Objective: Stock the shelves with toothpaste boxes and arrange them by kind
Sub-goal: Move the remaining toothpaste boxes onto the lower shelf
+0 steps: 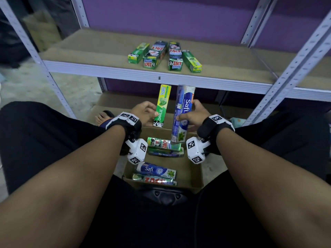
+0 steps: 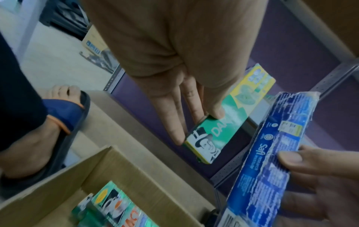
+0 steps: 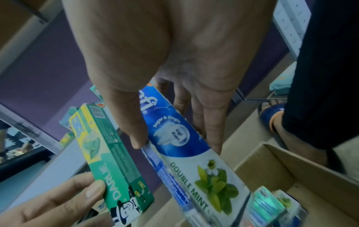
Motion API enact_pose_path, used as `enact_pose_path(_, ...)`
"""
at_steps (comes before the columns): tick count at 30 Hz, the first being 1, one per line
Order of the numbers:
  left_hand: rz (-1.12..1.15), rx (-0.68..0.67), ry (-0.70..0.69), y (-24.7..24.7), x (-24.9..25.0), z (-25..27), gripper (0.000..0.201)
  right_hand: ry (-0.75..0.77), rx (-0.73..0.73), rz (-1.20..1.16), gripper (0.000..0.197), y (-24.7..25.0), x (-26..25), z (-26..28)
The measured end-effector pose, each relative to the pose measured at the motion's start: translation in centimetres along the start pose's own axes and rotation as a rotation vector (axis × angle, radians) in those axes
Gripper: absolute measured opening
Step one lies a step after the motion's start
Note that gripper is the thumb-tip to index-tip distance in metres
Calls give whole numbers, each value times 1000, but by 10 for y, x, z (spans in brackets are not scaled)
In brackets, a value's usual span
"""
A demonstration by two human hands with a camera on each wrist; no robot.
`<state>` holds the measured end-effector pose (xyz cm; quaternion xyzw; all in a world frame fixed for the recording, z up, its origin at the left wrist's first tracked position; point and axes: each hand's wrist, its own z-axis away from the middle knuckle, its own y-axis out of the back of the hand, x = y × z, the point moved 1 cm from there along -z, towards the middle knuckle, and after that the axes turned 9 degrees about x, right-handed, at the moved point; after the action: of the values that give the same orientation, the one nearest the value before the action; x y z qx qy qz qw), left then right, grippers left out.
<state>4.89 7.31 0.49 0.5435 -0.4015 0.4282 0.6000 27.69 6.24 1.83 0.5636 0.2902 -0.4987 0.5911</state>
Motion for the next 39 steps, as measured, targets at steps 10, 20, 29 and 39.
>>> enact_pose_path(10, -11, 157, -200, 44, 118, -43, 24, 175, 18, -9, 56, 36, -128, -15)
enact_pose_path(20, -210, 237, -130, 101, 161, -137, 15, 196, 121, 245, 53, 39, -213, -80)
enact_pose_path(29, -406, 221, -134, 115, 146, -198, 17, 262, 167, 668, 44, 22, -234, -143)
enact_pose_path(39, -460, 250, -142, 116, 143, -222, 14, 332, 182, 910, 84, -2, -238, -174)
